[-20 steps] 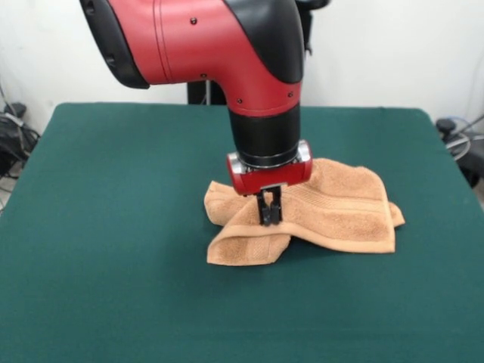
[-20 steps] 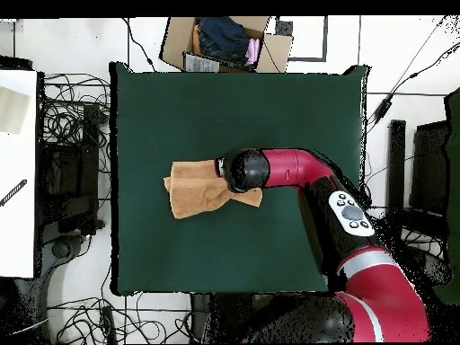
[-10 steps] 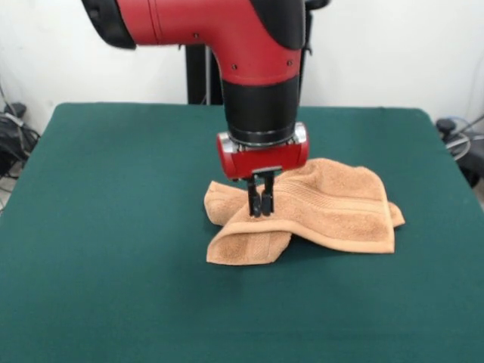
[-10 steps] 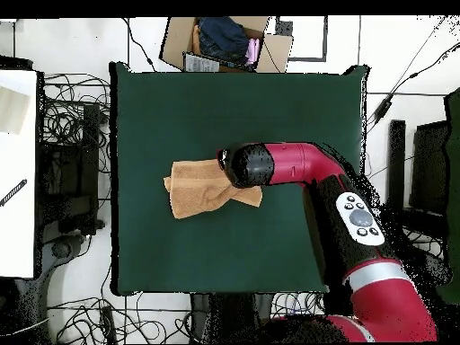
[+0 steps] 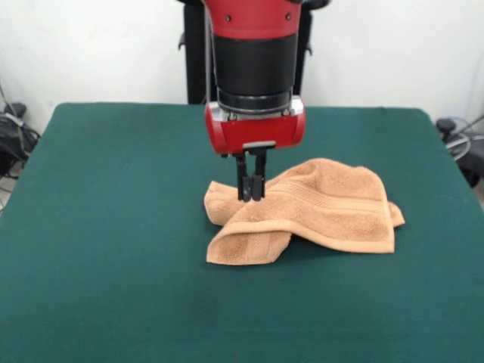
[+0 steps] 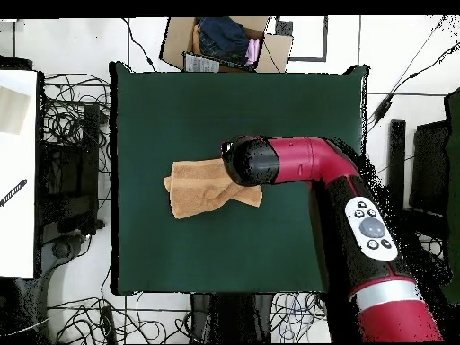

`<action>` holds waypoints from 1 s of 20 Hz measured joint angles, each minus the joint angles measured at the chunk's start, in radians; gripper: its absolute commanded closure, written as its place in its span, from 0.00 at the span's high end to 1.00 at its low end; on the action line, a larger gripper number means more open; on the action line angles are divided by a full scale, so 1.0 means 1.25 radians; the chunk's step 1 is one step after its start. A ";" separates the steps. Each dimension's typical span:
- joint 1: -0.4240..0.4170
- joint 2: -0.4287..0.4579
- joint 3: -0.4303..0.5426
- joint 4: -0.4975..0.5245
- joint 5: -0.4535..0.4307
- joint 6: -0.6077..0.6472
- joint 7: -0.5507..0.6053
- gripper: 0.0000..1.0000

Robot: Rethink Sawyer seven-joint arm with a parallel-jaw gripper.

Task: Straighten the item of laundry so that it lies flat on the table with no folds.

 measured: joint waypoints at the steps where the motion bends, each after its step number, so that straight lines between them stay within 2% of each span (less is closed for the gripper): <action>1: 0.000 -0.005 0.000 0.003 0.000 0.000 0.000 0.00; 20: 0.000 -0.014 0.000 0.008 0.000 0.000 0.000 0.00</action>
